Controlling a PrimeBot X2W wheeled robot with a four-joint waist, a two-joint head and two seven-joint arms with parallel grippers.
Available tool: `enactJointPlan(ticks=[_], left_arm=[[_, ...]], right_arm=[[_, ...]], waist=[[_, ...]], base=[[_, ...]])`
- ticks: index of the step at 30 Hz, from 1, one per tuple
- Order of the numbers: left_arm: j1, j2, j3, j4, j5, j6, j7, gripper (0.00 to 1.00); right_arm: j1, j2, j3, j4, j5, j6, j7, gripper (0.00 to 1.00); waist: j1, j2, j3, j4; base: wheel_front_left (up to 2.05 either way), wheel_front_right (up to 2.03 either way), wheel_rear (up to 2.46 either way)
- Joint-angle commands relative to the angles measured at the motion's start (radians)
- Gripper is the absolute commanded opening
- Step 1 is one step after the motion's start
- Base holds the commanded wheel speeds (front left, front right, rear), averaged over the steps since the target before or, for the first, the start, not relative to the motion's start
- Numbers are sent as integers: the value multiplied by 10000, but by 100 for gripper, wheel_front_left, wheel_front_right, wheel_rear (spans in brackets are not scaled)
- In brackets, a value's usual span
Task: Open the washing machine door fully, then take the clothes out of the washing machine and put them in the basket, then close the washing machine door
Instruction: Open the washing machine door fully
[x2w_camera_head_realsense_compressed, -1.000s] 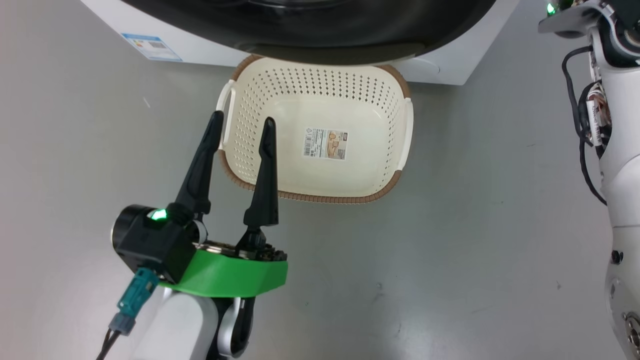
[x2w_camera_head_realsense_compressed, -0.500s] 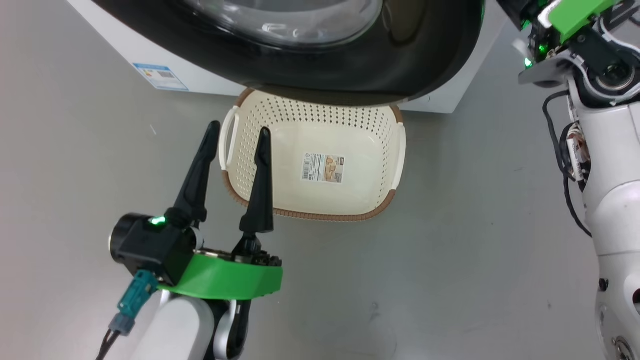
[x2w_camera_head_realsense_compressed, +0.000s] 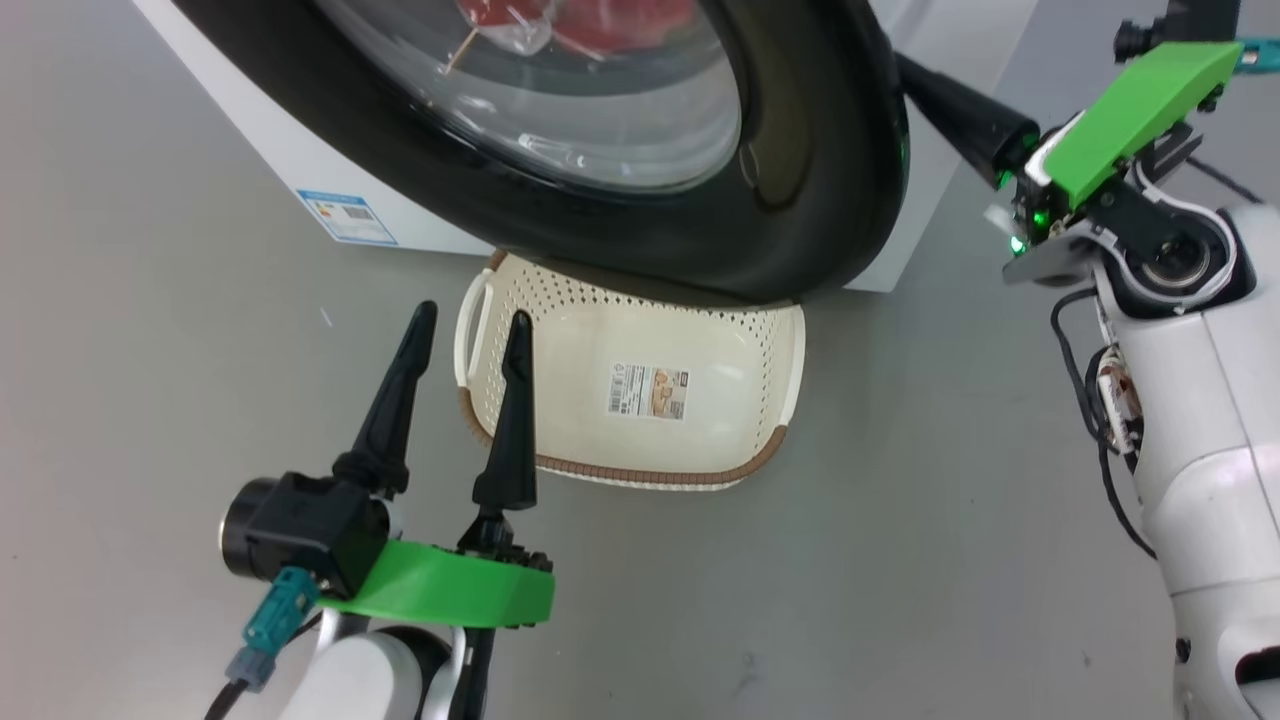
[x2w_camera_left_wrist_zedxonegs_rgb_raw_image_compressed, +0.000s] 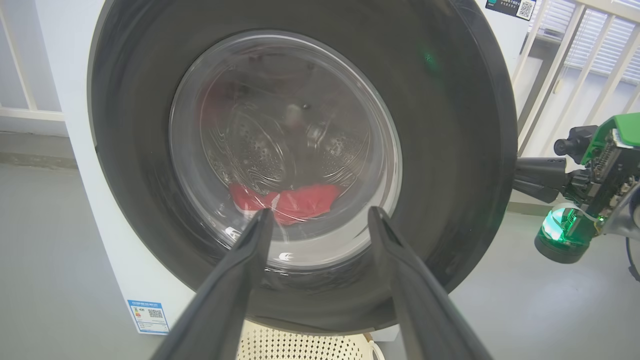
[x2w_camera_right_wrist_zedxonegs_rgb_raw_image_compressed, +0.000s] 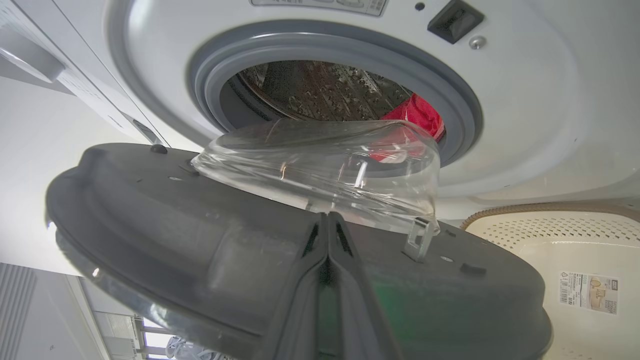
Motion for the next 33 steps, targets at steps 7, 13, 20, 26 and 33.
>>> enactJointPlan(ticks=[7, 13, 20, 26, 33], left_arm=[[345, 318, 268, -151, -76, 220, 193, 100], [541, 361, 221, -77, -89, 306, 298, 100], [860, 438, 177, -53, -155, 389, 416, 100], [1094, 474, 157, -63, -219, 461, 464, 100], [1257, 511, 139, -112, -251, 553, 489, 100]], right_arm=[[750, 305, 339, -537, 255, 77, 295, 0], [1281, 323, 378, -699, 344, 77, 400, 0], [2070, 352, 507, -1109, 480, 77, 603, 0], [2677, 374, 666, -1444, 554, 77, 744, 0], [3274, 394, 852, -1938, 686, 77, 897, 0]], waist=[[0, -1, -701, 163], [0, -1, -1099, 323], [0, -1, -1601, 578], [0, -1, -1908, 780], [0, -1, -2184, 1121]], base=[[0, 0, 0], [0, 0, 0], [0, 0, 0], [0, 0, 0], [0, 0, 0]])
